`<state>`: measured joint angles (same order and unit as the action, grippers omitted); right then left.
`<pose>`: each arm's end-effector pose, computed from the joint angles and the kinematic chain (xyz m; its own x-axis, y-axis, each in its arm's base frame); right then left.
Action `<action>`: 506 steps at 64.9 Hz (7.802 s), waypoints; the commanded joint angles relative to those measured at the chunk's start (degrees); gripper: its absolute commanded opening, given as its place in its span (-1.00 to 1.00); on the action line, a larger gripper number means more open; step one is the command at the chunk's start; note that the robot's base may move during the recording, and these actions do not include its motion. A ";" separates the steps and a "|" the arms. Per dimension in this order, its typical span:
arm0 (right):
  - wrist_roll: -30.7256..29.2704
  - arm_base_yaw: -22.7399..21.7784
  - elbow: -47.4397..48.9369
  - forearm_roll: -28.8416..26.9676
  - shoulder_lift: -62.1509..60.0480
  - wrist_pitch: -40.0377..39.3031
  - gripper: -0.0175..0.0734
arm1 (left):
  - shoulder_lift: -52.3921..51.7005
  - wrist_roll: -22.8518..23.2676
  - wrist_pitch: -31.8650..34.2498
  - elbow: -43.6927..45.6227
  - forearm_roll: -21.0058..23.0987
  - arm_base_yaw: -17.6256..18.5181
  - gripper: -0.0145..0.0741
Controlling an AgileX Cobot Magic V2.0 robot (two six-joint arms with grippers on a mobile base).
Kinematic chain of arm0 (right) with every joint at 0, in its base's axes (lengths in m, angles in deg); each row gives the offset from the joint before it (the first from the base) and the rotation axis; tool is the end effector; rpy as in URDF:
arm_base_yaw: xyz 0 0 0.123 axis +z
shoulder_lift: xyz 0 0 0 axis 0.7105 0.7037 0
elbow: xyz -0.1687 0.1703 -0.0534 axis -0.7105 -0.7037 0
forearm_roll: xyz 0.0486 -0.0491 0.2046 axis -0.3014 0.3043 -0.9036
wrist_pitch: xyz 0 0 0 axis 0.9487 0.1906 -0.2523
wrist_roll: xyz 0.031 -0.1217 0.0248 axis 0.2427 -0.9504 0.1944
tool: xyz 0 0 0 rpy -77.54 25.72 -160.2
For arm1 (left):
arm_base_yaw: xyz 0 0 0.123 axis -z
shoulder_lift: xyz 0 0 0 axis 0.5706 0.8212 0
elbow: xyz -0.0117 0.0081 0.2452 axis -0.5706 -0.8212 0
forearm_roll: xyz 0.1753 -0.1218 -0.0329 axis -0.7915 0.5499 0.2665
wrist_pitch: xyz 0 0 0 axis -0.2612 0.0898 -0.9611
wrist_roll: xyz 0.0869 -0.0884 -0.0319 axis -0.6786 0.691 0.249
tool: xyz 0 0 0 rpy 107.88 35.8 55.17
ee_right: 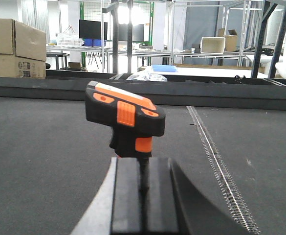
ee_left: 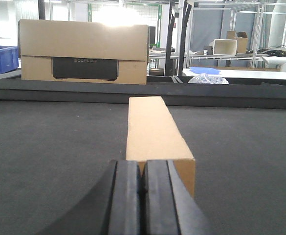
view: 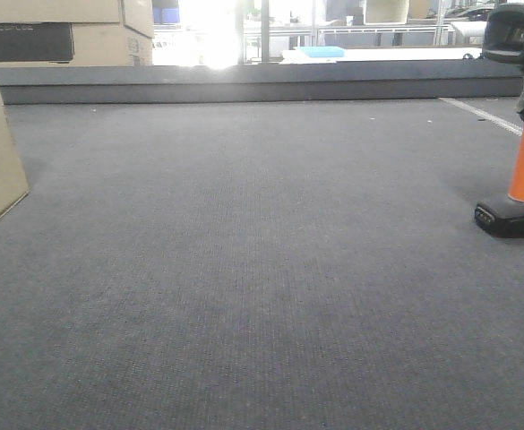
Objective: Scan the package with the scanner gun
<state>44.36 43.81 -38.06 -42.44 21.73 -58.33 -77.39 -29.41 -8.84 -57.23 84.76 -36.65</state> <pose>0.0965 -0.0028 0.2181 0.1005 0.0302 -0.9945 0.0239 0.9992 0.0328 0.0965 0.0030 0.2193 0.1091 0.0082 -0.9940 -0.0325 0.9995 0.0047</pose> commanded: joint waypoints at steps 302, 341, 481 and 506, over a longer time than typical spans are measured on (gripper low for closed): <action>-0.13 0.01 27.45 4.79 28.25 14.51 -0.97 | 81.04 11.58 -58.59 73.50 12.84 12.59 -0.92; -0.13 0.01 18.37 -0.86 43.82 0.88 -0.97 | 81.04 11.58 -57.04 73.50 12.84 12.59 -0.92; 20.04 0.01 11.93 5.16 93.20 -69.09 0.52 | 81.04 11.58 -49.95 66.54 11.70 12.59 -0.92; 20.04 0.01 12.02 7.15 93.29 -69.09 0.52 | 81.04 11.58 -49.95 66.54 11.70 12.59 -0.92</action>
<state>64.33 43.81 -26.30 -36.08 114.89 -125.98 4.00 -18.12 -59.84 9.17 96.32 -24.42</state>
